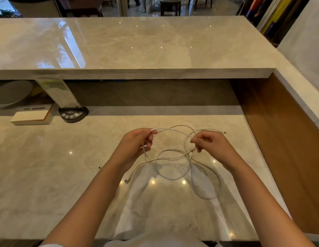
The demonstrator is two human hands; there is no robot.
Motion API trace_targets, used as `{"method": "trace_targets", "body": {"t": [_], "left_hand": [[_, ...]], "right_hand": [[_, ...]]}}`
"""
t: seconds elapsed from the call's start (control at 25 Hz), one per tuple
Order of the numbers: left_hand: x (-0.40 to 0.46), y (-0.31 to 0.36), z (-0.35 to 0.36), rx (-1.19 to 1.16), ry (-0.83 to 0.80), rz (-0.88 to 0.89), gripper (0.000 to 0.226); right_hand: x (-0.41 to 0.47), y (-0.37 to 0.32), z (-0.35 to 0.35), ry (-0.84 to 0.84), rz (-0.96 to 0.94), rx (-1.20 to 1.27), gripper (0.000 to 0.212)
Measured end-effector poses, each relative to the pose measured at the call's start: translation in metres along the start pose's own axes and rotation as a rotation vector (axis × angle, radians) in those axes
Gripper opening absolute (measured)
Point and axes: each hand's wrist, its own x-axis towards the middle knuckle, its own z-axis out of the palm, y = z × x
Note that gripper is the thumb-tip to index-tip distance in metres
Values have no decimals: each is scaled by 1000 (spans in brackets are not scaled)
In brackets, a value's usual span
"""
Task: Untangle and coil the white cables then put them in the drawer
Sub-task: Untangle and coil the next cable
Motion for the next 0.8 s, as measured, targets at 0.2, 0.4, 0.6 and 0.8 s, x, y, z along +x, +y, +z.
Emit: {"method": "trace_targets", "body": {"t": [0.2, 0.4, 0.6, 0.8], "left_hand": [[-2, 4, -13, 552, -193, 118, 21], [-2, 4, -31, 698, -173, 256, 23], [-3, 12, -23, 316, -9, 281, 22], [4, 17, 17, 465, 48, 348, 12]], "right_hand": [[14, -17, -12, 360, -149, -143, 10], [19, -20, -37, 765, -155, -223, 8], [10, -4, -15, 613, -7, -632, 9], [-14, -32, 31, 68, -180, -601, 15]]}}
